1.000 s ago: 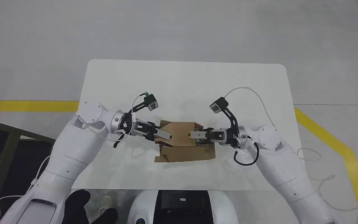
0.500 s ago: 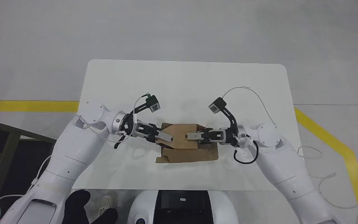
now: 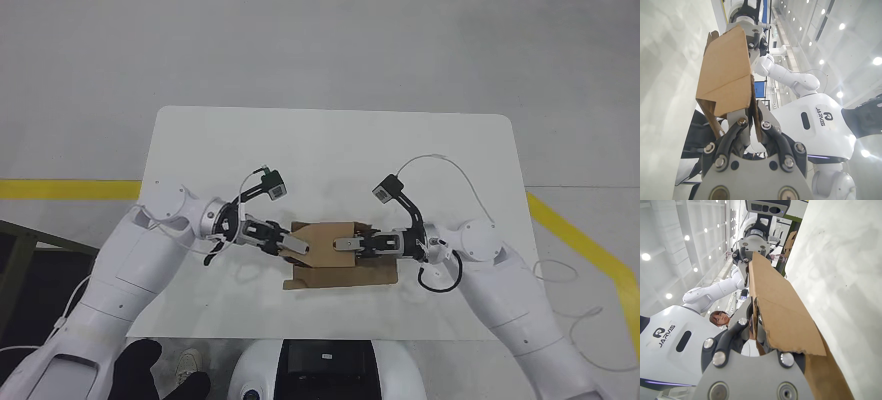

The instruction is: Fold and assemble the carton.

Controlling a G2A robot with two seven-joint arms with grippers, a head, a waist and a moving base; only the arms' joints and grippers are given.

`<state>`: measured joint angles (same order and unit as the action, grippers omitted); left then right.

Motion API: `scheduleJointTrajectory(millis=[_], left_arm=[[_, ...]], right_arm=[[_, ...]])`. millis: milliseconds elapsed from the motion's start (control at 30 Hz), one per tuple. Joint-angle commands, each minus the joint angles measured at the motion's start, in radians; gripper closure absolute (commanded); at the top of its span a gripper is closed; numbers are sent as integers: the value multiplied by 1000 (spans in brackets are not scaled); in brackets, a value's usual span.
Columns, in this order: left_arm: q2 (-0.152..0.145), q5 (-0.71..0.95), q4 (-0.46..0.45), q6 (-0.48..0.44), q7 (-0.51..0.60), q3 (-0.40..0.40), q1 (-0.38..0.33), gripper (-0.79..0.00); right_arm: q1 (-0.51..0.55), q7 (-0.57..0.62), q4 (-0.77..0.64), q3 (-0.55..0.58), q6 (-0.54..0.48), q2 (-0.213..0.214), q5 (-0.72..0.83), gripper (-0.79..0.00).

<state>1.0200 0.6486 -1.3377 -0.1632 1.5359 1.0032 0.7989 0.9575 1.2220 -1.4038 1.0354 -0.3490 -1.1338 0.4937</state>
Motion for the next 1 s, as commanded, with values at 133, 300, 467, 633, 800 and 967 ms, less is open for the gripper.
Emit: scheduleJointTrajectory(millis=[133, 300, 467, 633, 800, 967], left_arm=[[-5, 21, -2, -12, 0, 16, 3, -785], [-5, 84, -8, -27, -1, 33, 8, -785], [1, 139, -42, -45, -18, 45, 6, -785], [6, 141, -66, -55, -39, 40, 15, -785], [16, 140, -94, -60, -35, 10, 16, -785], [26, 111, -112, -52, -44, -21, 2, -785]], right_arm=[[3, -8, -13, 2, 12, 4, -46, 0], [7, -21, -26, 0, 21, 4, -66, 0], [10, -41, -35, -4, 27, 4, -81, 0], [12, -58, -48, -3, 37, 4, -88, 0], [16, -83, -64, 5, 54, 5, -89, 0], [21, -94, -75, 11, 72, 7, -96, 0]])
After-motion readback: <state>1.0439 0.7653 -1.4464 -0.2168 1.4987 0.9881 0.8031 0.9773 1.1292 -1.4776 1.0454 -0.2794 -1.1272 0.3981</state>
